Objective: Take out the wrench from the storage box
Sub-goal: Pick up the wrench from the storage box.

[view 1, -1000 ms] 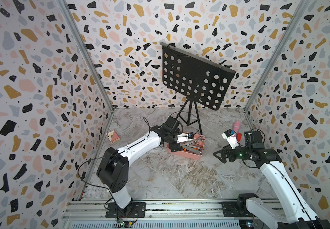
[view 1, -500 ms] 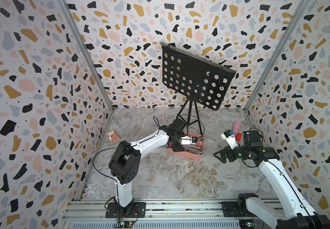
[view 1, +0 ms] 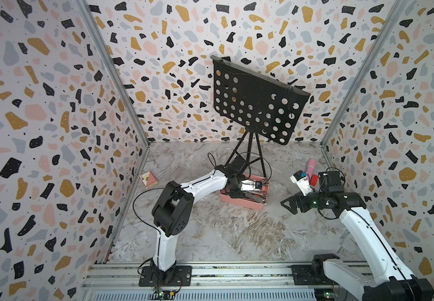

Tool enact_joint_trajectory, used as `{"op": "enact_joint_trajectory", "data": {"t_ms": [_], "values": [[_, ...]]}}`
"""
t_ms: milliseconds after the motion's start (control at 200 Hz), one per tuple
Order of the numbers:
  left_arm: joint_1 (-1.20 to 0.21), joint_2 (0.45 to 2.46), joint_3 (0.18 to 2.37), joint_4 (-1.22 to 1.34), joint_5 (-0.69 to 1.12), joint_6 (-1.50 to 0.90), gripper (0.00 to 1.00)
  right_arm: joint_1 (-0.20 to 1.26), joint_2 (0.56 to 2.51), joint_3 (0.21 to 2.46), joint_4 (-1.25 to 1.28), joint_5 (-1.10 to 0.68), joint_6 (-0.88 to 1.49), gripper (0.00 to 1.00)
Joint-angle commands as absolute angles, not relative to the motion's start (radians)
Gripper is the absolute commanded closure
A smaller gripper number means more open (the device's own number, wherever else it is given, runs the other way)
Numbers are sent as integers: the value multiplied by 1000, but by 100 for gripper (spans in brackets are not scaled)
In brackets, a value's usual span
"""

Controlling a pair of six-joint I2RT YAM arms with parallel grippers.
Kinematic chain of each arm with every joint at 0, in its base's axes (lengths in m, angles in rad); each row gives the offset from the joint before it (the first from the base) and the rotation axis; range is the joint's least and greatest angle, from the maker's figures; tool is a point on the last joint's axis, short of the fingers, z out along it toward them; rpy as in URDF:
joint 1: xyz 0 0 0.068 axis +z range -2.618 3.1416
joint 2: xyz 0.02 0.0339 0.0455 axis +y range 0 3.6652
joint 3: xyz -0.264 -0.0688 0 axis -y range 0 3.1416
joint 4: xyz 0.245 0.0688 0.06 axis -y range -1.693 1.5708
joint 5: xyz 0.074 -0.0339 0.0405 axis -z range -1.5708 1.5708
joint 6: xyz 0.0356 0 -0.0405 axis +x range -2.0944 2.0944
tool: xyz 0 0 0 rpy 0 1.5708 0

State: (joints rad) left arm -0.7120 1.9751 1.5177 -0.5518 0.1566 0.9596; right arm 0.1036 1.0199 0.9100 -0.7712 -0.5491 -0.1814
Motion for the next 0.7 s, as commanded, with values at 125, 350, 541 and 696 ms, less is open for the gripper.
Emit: {"op": "enact_joint_trajectory", "data": {"t_ms": [125, 350, 541, 696], "values": [[-741, 2017, 1532, -606, 187, 971, 43, 108, 1032, 908, -752, -549, -181, 0], [-752, 2039, 1552, -606, 192, 962, 56, 108, 1037, 901, -743, -549, -178, 0], [-758, 2046, 1548, -606, 192, 956, 68, 109, 1034, 889, -732, -550, -175, 0], [-758, 2049, 1558, -604, 187, 945, 76, 109, 1035, 889, -730, -549, -172, 0]]}}
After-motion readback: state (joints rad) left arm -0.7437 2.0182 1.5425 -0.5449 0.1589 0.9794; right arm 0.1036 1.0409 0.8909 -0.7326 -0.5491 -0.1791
